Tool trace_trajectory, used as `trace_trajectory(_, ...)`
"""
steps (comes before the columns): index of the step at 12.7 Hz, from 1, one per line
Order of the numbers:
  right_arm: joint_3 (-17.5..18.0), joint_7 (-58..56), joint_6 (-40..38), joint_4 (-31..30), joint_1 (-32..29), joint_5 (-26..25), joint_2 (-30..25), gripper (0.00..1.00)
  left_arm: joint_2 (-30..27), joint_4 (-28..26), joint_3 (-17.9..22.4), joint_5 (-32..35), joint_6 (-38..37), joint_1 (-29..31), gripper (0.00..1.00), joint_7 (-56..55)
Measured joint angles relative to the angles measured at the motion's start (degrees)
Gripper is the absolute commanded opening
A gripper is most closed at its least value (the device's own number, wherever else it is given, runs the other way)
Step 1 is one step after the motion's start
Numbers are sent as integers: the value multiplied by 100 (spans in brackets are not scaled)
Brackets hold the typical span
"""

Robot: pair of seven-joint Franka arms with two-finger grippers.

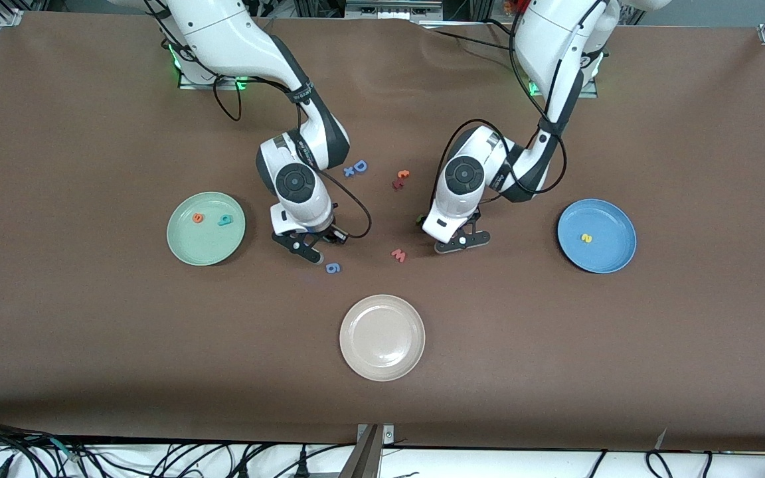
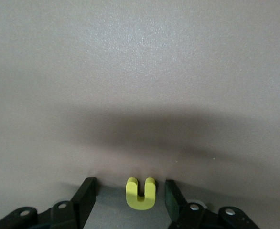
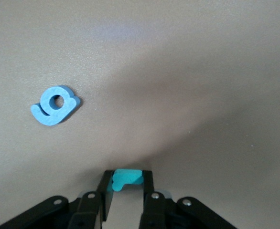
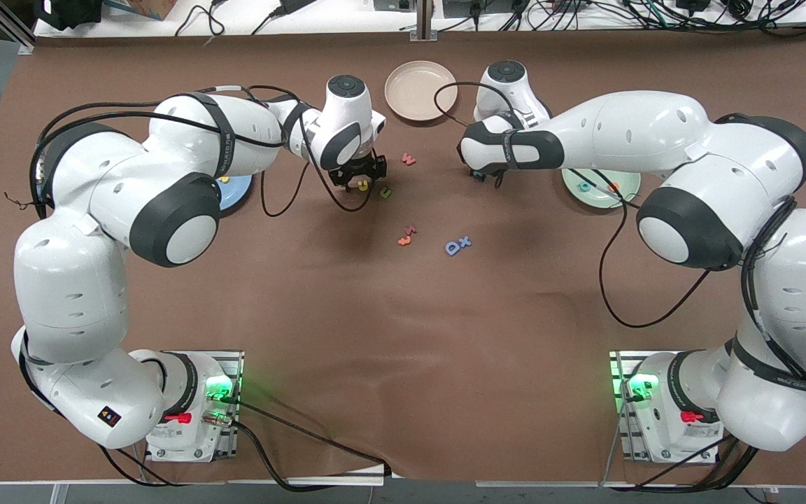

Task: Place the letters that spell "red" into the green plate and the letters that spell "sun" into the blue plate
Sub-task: 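Place the teal letter on green plate while the left places u on blue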

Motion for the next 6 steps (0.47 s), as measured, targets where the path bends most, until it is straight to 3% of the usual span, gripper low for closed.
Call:
trace_trajectory(4,-184,-72,-104,31,0,-1,-36,20,-23,18,7,0,-6,0,30,2)
trace_trajectory(6,-314,-247,-338,91,2,-3,-115,20,-30,23,9,0,-8,1,27,2)
